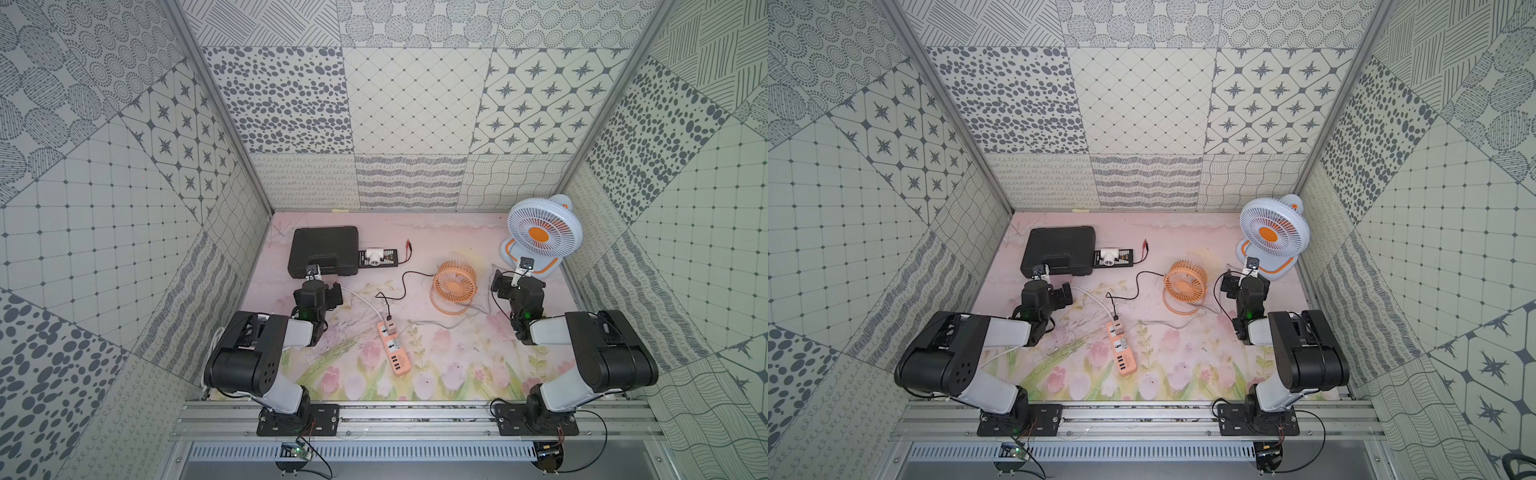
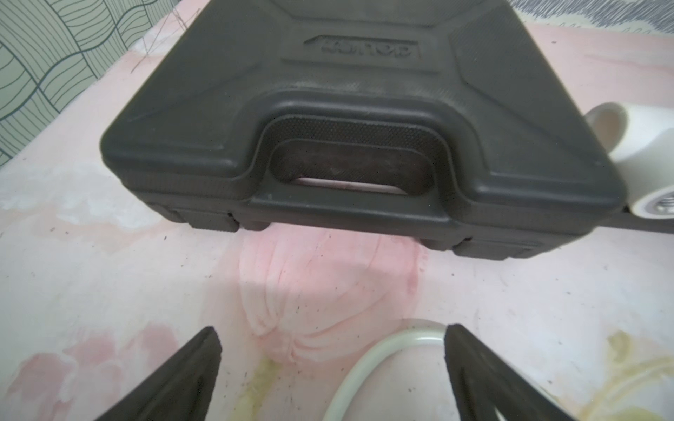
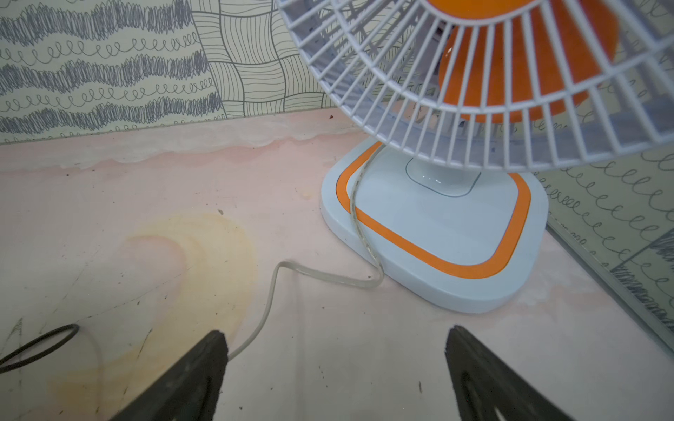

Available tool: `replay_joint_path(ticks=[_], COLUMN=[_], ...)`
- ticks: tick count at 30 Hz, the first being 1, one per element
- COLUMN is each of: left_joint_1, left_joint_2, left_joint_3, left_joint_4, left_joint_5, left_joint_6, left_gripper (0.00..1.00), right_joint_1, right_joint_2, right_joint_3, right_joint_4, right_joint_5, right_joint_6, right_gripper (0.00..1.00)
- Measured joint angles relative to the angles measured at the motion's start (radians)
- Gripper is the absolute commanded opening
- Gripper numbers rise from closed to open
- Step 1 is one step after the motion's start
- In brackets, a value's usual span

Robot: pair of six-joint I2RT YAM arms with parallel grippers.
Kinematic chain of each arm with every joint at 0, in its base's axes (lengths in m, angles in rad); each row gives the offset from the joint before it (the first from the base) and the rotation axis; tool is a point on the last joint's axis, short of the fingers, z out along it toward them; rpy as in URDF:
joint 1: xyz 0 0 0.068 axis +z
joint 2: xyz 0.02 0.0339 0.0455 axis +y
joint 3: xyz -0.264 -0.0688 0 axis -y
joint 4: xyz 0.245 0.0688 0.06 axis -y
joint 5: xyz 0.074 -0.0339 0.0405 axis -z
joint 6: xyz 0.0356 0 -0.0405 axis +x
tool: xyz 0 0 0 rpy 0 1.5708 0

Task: Plug the desk fan into the power strip
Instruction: Reset both arms

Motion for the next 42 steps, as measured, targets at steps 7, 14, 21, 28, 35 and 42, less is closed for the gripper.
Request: replay_joint_path(ticks=[7, 14, 21, 28, 35, 42], left_joint_1=[0.000, 0.002, 0.002, 0.002, 0.002, 0.002], left_joint_2=[0.003, 0.003, 0.003, 0.003, 0.003, 0.003], left_joint_3=[-0.003, -0.003, -0.002, -0.002, -0.002, -0.002], left_joint_4=[0.048, 0.048, 0.048, 0.048, 0.048, 0.048], left_joint_5=[0.029, 0.051, 0.058, 0.069, 0.073, 0.073], left_joint_6=[0.014, 0.022, 0.022, 0.022, 0.022, 0.022], left_gripper=[0.99, 0.99, 0.99, 0.99, 0.99, 0.99], right_joint_1=[0.000, 0.000, 0.000, 0.000, 0.000, 0.000], right_joint_2=[0.000, 0.000, 0.000, 0.000, 0.000, 0.000], right_joint_3=[0.000, 0.000, 0.000, 0.000, 0.000, 0.000], right_joint_4=[-0.004, -0.004, -0.004, -0.004, -0.004, -0.004], right_joint_5=[0.000, 0.000, 0.000, 0.000, 0.000, 0.000], right_joint_6=[-0.004, -0.006, -0.006, -0.006, -0.006, -0.006], right_gripper=[0.97, 0.97, 0.97, 0.97, 0.97, 0.97])
